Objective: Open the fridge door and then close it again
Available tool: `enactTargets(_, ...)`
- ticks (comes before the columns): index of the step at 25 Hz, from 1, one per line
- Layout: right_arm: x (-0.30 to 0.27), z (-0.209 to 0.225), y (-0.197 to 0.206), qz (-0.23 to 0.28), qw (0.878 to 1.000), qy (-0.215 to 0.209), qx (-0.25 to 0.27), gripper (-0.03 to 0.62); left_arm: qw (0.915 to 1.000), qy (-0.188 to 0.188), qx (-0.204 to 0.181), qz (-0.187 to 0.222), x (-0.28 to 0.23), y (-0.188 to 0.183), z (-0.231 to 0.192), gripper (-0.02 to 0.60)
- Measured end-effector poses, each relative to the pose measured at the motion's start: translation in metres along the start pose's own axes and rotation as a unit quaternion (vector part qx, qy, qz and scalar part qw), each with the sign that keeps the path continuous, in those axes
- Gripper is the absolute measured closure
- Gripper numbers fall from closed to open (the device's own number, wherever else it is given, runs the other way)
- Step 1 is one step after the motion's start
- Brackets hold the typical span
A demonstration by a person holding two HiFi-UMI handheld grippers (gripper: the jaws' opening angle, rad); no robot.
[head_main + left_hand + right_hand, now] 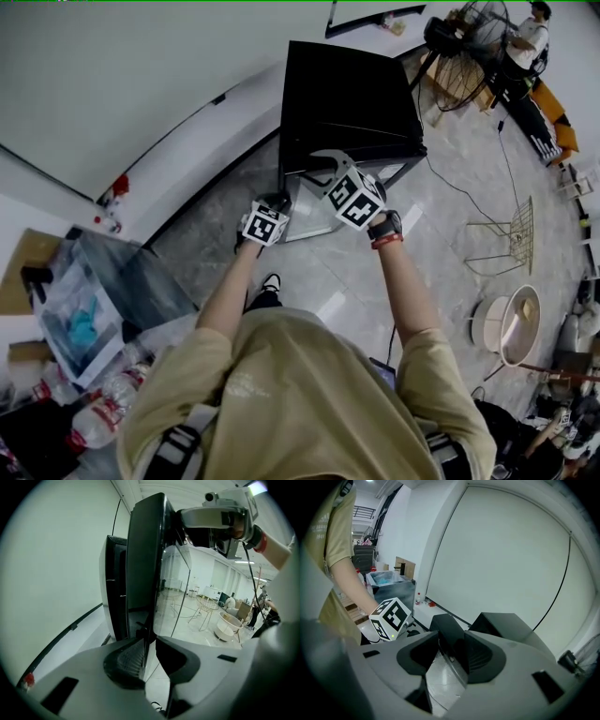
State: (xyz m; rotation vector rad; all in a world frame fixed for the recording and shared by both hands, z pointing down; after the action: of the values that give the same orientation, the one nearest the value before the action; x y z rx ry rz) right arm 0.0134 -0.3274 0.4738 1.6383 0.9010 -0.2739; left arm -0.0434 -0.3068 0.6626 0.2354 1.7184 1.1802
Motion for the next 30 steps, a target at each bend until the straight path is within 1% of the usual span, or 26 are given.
enactTargets(8,0.02,-0.02,0.009,0.006,1.0,-0.002,-0.008,0.41,0.9999,-0.003,0.0,-0.015,0.009,0.014,0.028,0.503)
enactTargets(14,0.032,-0.032,0.015,0.007,1.0,0.002,-0.013,0.41,0.9999,-0.007,-0.01,-0.005,0.017,0.016,0.046,0.51)
enactTargets(30,0.064,-0.056,0.031,0.007,1.0,0.006,-0.022,0.41,0.9997,-0.011,-0.019,-0.008,0.029,0.025,0.09,0.523)
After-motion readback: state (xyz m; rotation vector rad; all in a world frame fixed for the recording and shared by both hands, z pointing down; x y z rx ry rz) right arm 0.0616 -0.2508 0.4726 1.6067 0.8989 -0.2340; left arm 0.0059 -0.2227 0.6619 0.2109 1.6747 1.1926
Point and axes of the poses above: the fingertips, and each gripper's own axes: x backward along the fingers, z to its right, y out of its underside, the point moved 4 cm from there along x, backward along the fingers, and after that the axes turned 6 degrees about -x, right-handed, at the moved point
